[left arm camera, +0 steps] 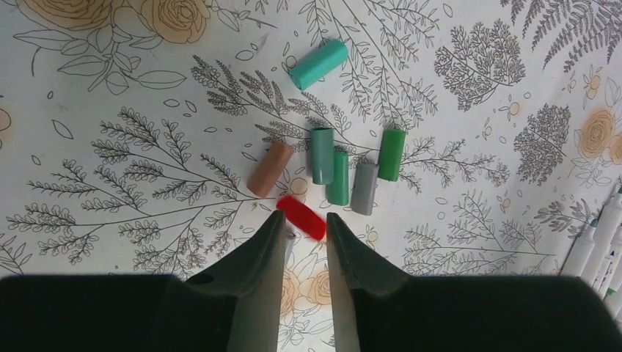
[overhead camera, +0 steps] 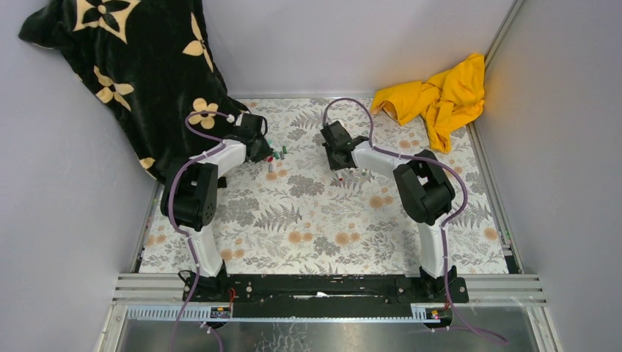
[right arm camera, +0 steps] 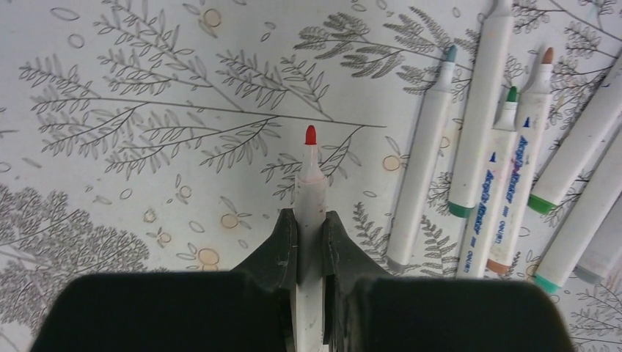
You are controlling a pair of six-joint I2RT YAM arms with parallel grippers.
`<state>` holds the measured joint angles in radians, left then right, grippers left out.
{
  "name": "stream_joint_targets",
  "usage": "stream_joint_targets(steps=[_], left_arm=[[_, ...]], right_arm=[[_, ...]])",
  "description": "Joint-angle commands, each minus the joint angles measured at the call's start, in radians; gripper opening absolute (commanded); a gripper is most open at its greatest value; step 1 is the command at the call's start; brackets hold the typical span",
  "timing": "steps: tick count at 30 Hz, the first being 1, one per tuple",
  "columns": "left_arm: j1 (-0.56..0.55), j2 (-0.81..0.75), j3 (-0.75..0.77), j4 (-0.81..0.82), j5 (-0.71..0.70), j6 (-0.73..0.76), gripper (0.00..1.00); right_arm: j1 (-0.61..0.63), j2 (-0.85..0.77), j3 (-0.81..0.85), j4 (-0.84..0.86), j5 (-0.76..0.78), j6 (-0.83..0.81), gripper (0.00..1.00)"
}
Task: Open the pen caps
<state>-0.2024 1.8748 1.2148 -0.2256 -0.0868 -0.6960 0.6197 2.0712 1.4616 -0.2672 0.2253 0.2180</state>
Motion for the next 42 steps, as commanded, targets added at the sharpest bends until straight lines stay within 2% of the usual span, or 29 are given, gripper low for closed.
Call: stream_joint_targets(steps=[1,11,20,25,30,33,36,41,42], left_arm=[[-0.008,0.015,-0.009,-0.003,-0.043,0.008,0.34],[-0.016,-0.028,-0.028,0.006,-0.067,-0.005,0.48],[-0.026,-0.096,-0.037,0.009,-0.089,-0.019,0.61],[-0.030,-0.161,-0.046,0.011,-0.093,-0.024,0.61],[-0.040,-0.245,-0.050,0.012,-0.110,-0.010,0.62],[-0.055,-0.301,-0.061,0.015,-0.160,0.010,0.66],[-0.064,-0.348,-0.080,0.034,-0.188,0.024,0.70],[-0.070,-0.441,-0.170,0.135,-0.219,0.039,0.80],[-0.072,-0.457,-0.189,0.160,-0.228,0.046,0.87]], right_arm=[[-0.016,0.017,0.052,-0.010,0.067,0.011,0.06],[-0.044,0.051,0.057,0.002,0.052,0.006,0.30],[-0.048,0.031,0.052,0.008,0.070,-0.004,0.38],[-0.048,-0.056,0.032,0.021,0.073,-0.018,0.39],[-0.047,-0.223,-0.043,0.075,0.028,-0.021,0.45],[-0.047,-0.310,-0.095,0.096,0.040,-0.014,0.53],[-0.047,-0.375,-0.131,0.101,0.063,-0.007,0.65],[-0.048,-0.451,-0.181,0.076,0.127,0.017,0.69],[-0.047,-0.468,-0.196,0.078,0.141,0.017,0.73]])
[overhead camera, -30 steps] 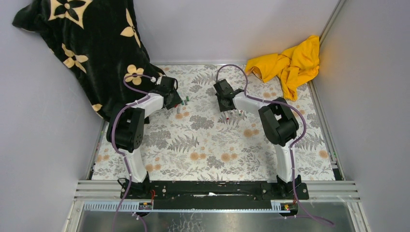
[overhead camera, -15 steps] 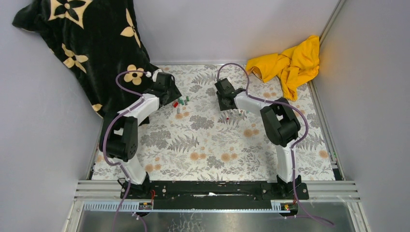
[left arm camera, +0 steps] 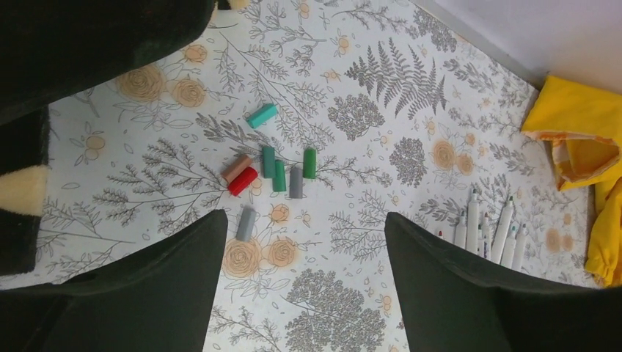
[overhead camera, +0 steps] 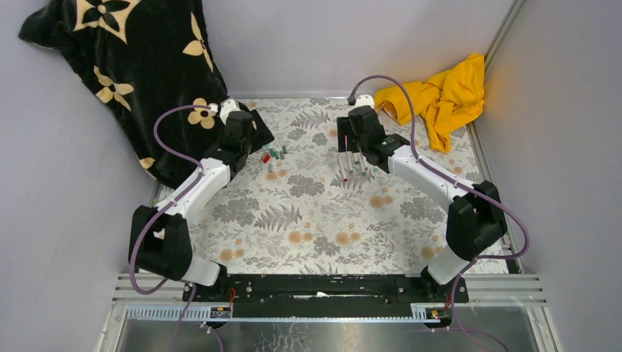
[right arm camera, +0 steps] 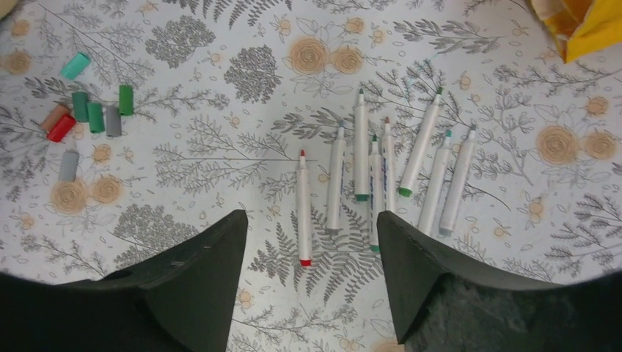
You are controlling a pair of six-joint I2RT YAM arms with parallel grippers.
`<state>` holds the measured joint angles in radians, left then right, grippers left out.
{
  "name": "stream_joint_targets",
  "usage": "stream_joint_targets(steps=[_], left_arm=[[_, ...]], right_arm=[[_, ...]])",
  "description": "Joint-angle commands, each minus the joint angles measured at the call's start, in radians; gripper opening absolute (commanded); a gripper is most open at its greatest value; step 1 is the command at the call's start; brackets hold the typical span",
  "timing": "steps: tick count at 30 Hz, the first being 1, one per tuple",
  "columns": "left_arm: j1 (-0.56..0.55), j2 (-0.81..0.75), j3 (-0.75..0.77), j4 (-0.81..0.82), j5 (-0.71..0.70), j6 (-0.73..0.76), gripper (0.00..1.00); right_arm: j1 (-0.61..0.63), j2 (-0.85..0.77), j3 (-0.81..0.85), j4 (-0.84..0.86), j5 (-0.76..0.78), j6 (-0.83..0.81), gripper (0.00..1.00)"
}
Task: Open the pen caps
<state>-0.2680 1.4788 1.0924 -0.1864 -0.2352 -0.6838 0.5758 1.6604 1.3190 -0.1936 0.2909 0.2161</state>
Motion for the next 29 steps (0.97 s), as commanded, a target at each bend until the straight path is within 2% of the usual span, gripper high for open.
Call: stream_joint_targets(steps=[1,2,3,4,5,11,19,22,25,29], left_arm=[[-0.008,-0.080,-0.095,0.151,-0.090,0.044,0.93],[-0.011,-0.097,-0.115,0.176,-0.104,0.052,0.98],[-0.011,-0.109,-0.132,0.194,-0.109,0.060,0.99],[-0.011,-0.116,-0.143,0.214,-0.111,0.067,0.99],[-0.013,-0.123,-0.152,0.228,-0.118,0.076,0.99],[-0.029,-0.182,-0.238,0.324,-0.173,0.110,0.99],[-0.046,-0.242,-0.349,0.478,-0.226,0.195,0.99],[-0.048,-0.230,-0.361,0.496,-0.234,0.201,0.99],[-0.051,-0.221,-0.362,0.499,-0.238,0.200,0.99],[-0.054,-0.222,-0.362,0.503,-0.242,0.207,0.99]], right_arm=[[-0.003,-0.075,-0.069,0.007,0.093,0.019,0.76],[-0.003,-0.094,-0.085,0.013,0.114,0.019,0.83],[-0.003,-0.112,-0.100,0.015,0.131,0.019,0.88],[-0.003,-0.130,-0.117,0.020,0.152,0.015,0.98],[-0.003,-0.146,-0.132,0.030,0.170,0.010,0.99],[-0.004,-0.216,-0.210,0.058,0.258,-0.012,1.00],[-0.016,-0.315,-0.360,0.182,0.425,-0.060,1.00],[-0.036,-0.336,-0.388,0.184,0.445,-0.075,1.00],[-0.046,-0.376,-0.436,0.258,0.446,-0.078,1.00],[-0.054,-0.397,-0.461,0.274,0.527,-0.083,0.99]])
